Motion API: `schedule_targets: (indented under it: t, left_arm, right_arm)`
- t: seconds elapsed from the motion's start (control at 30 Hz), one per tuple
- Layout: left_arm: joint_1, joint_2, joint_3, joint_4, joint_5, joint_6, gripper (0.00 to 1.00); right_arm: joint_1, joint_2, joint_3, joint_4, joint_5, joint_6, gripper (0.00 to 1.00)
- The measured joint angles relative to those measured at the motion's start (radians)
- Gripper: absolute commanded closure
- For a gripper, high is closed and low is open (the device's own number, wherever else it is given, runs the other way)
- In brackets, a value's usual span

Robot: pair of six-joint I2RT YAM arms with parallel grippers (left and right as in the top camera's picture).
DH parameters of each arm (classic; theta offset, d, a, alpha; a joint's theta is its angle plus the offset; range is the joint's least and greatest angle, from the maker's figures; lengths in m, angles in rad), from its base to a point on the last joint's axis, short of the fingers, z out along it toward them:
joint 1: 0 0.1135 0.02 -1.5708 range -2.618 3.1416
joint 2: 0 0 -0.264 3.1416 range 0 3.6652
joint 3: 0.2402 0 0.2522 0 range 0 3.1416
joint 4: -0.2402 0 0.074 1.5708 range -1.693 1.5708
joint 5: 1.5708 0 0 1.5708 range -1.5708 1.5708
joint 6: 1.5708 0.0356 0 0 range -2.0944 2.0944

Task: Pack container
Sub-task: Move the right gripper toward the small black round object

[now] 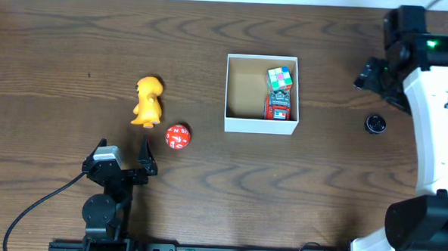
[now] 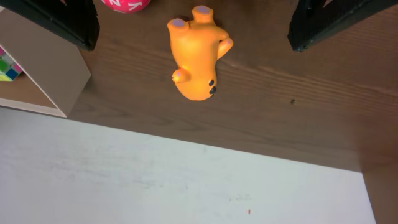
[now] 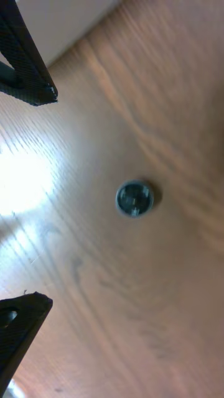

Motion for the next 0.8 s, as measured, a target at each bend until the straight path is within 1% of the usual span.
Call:
schedule_targets:
  t: [0.13, 0.23, 0.33, 0.47, 0.67, 0.8]
  left_arm:
    - [0.0, 0.0, 0.0, 0.0, 0.0, 0.0, 0.02]
    - [0.0, 0.0, 0.0, 0.0, 0.0, 0.0, 0.02]
    - [0.0, 0.0, 0.0, 0.0, 0.0, 0.0, 0.02]
    - [0.0, 0.0, 0.0, 0.0, 0.0, 0.0, 0.02]
    - [0.0, 0.0, 0.0, 0.0, 0.0, 0.0, 0.02]
    - [0.0, 0.0, 0.0, 0.0, 0.0, 0.0, 0.02]
  right_arm:
    - [-0.049, 0.0, -0.082, 0.014, 0.0, 0.039, 0.01]
    - [-0.071, 0.0, -0.155, 0.057, -0.015, 0.053, 0.01]
    - [-0.088, 0.0, -0.243, 0.148, -0.027, 0.048, 0.01]
    - [-0.107, 0.001, -0.36, 0.323, -0.047, -0.007, 0.01]
    - [-0.15, 0.002, -0.52, 0.588, -0.098, -0.139, 0.01]
    - [-0.204, 0.003, -0.575, 0.691, -0.162, -0.216, 0.01]
